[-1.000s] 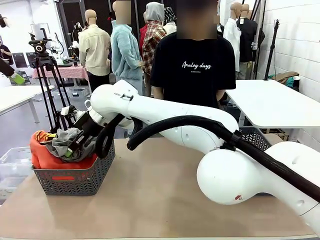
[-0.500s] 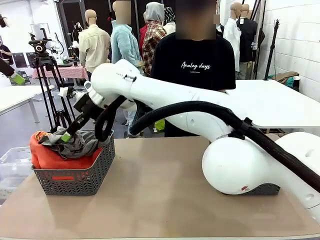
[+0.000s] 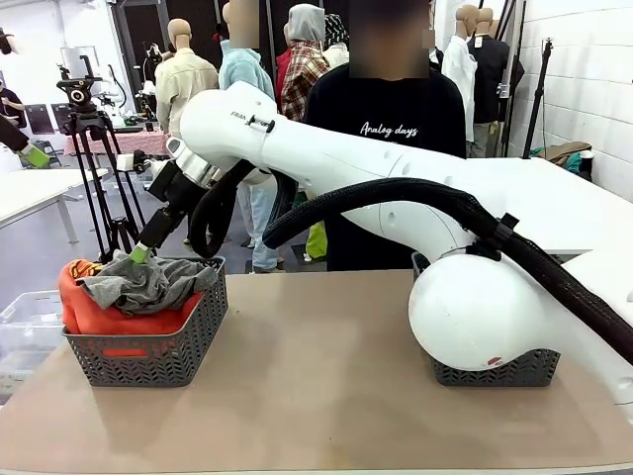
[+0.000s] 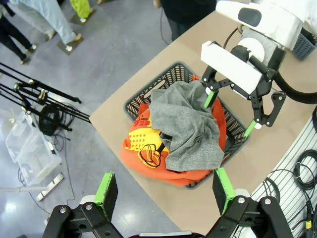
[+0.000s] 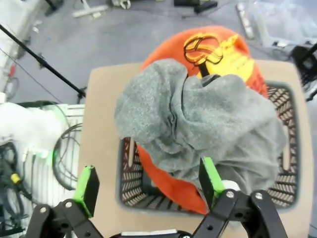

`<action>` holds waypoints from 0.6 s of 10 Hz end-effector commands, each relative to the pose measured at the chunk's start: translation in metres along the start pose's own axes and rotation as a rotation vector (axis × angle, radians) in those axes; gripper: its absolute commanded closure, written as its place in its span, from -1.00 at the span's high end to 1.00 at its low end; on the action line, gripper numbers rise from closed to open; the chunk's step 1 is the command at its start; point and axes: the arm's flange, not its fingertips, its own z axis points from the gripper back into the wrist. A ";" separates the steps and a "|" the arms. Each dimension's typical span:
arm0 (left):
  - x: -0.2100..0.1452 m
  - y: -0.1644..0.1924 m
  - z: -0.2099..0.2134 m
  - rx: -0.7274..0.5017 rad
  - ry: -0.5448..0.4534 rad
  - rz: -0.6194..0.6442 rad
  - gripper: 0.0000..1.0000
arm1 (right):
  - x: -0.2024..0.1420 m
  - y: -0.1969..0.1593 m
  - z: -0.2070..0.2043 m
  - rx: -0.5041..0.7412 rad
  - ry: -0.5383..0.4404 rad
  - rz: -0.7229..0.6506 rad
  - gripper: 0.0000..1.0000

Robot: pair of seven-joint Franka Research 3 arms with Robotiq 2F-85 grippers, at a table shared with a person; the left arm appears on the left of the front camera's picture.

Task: Sort the tops and bottoms.
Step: Sort the clothes according to human instructions.

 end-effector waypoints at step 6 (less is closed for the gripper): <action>-0.001 -0.001 0.000 0.001 0.001 -0.002 1.00 | 0.002 0.000 0.005 -0.014 0.002 0.004 1.00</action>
